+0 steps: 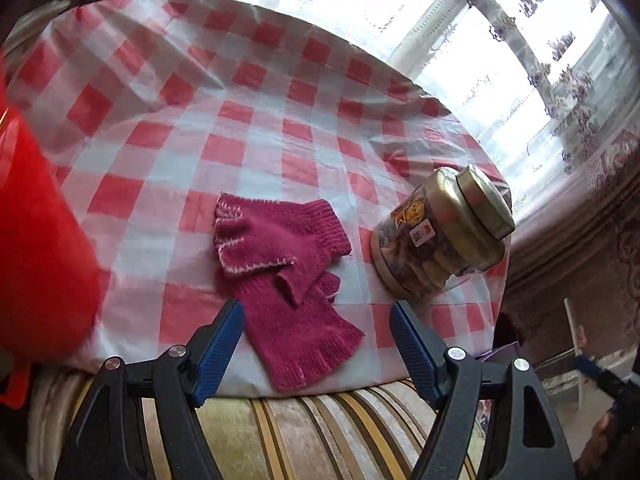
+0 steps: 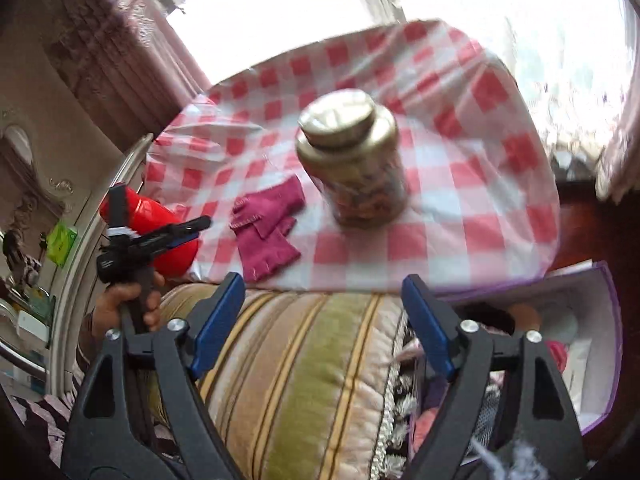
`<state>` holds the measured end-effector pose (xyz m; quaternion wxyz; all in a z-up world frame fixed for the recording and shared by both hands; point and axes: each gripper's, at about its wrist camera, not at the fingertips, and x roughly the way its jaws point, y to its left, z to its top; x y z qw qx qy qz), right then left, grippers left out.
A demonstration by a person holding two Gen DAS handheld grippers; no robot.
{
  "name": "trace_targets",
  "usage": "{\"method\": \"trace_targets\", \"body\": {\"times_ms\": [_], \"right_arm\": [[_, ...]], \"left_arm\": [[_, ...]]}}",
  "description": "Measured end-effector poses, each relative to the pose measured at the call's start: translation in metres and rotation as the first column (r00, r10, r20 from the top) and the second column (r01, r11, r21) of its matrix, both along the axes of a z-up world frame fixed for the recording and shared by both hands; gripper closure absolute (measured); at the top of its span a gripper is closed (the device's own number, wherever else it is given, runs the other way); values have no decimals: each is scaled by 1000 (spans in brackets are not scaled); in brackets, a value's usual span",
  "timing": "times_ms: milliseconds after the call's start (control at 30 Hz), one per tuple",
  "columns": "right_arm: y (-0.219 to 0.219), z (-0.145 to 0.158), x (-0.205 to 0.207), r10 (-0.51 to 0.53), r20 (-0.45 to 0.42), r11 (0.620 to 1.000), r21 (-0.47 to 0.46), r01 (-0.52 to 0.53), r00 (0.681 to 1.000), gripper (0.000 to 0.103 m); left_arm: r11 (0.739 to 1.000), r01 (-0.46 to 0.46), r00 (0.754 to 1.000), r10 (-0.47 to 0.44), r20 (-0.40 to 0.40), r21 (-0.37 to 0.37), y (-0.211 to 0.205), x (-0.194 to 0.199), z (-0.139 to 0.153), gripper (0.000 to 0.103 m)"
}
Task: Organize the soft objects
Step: 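Move both open tools from the box back to the magenta gloves, then grasp one magenta knit glove with the left tool while the right tool grasps the other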
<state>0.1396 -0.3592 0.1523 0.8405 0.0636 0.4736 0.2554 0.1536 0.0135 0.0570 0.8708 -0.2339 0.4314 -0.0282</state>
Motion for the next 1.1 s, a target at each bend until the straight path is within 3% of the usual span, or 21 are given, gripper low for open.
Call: {"method": "trace_targets", "body": {"times_ms": [133, 267, 333, 500, 600, 667, 700, 767, 867, 900, 933, 1100], "right_arm": [[32, 20, -1, 31, 91, 998, -64, -25, 995, 15], [70, 11, 3, 101, 66, 992, -85, -96, 993, 15], [90, 1, 7, 130, 65, 985, -122, -121, 989, 15], [123, -29, 25, 151, 15, 972, -184, -146, 988, 15], [140, -51, 37, 153, -28, 965, -212, -156, 988, 15], [149, -62, 44, 155, -52, 961, -224, -163, 987, 15], [153, -66, 46, 157, -62, 958, -231, -167, 986, 15], [163, -79, 53, 159, -84, 952, -251, -175, 984, 15], [175, -94, 64, 153, -113, 944, -277, -179, 982, 15], [179, -99, 67, 153, -124, 942, -281, -183, 980, 15], [184, -104, 71, 153, -132, 940, -287, -186, 979, 15], [209, -122, 83, 173, -149, 926, -313, -213, 974, 15]], "left_arm": [[980, 131, 991, -130, -15, 149, -15, 46, -1, 27], [917, 279, 960, -266, -82, 286, -37, 96, -18, 27], [888, 338, 941, -319, -110, 313, -44, 119, -28, 27], [857, 400, 917, -374, -141, 325, -49, 157, -48, 27], [828, 420, 907, -384, -171, 371, -51, 171, -60, 27], [818, 451, 892, -412, -185, 357, -52, 177, -69, 27], [816, 457, 890, -416, -189, 355, -53, 178, -73, 29], [804, 482, 876, -438, -202, 347, -55, 180, -83, 48], [814, 492, 870, -465, -163, 309, -52, 176, -84, 60], [824, 492, 870, -468, -154, 280, -49, 175, -82, 71], [834, 480, 877, -458, -146, 272, -45, 174, -79, 74], [899, 351, 935, -351, -47, 262, -11, 164, -46, 75]]}}
